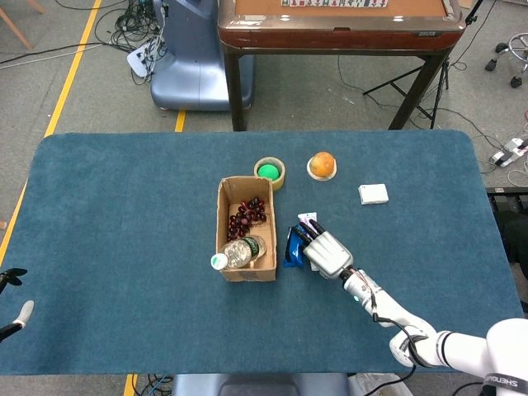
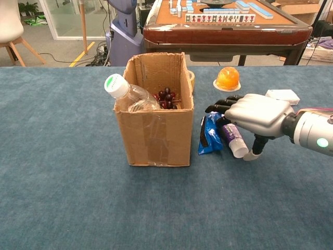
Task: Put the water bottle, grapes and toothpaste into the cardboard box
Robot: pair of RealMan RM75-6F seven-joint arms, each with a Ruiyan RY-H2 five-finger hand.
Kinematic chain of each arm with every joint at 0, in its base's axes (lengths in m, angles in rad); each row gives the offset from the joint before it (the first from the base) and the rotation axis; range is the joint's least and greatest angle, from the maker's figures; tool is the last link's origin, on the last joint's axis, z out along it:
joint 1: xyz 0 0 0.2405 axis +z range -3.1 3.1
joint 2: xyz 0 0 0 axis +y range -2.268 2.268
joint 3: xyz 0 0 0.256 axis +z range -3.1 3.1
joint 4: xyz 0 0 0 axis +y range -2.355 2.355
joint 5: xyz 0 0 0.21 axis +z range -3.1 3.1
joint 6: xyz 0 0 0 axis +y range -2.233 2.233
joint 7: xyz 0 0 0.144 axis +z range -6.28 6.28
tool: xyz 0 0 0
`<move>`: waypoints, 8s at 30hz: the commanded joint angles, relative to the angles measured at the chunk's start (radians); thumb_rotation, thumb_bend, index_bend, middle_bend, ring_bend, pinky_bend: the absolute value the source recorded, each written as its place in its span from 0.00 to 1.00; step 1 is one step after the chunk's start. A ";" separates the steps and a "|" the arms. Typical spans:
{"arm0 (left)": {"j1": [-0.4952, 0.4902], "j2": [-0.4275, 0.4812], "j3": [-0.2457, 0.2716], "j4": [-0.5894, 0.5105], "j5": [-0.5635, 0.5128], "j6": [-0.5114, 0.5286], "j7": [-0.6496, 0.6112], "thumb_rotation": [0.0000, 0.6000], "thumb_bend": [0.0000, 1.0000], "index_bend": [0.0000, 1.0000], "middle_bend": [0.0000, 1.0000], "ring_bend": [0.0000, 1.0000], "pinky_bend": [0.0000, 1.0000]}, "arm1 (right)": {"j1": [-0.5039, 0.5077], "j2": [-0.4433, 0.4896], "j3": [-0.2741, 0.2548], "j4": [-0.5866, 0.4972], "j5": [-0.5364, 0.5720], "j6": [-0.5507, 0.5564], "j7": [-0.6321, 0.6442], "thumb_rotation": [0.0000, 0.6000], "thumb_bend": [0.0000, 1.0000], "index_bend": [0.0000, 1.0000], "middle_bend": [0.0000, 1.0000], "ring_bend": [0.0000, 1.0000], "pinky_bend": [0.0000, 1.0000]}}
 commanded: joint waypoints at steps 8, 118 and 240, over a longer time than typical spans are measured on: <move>0.000 -0.001 0.001 0.000 0.001 0.000 0.003 1.00 0.28 0.32 0.44 0.35 0.55 | -0.007 0.007 0.004 -0.006 0.023 -0.004 -0.040 1.00 0.06 0.44 0.04 0.00 0.09; -0.005 -0.007 0.005 0.001 -0.005 -0.015 0.017 1.00 0.28 0.32 0.43 0.35 0.55 | 0.030 -0.009 -0.012 0.053 -0.086 -0.023 -0.041 1.00 0.22 0.53 0.06 0.00 0.09; -0.017 -0.014 0.009 0.006 -0.013 -0.038 0.014 1.00 0.28 0.32 0.44 0.35 0.55 | 0.081 0.220 0.321 -0.423 -0.022 0.248 -0.092 1.00 0.24 0.61 0.14 0.00 0.10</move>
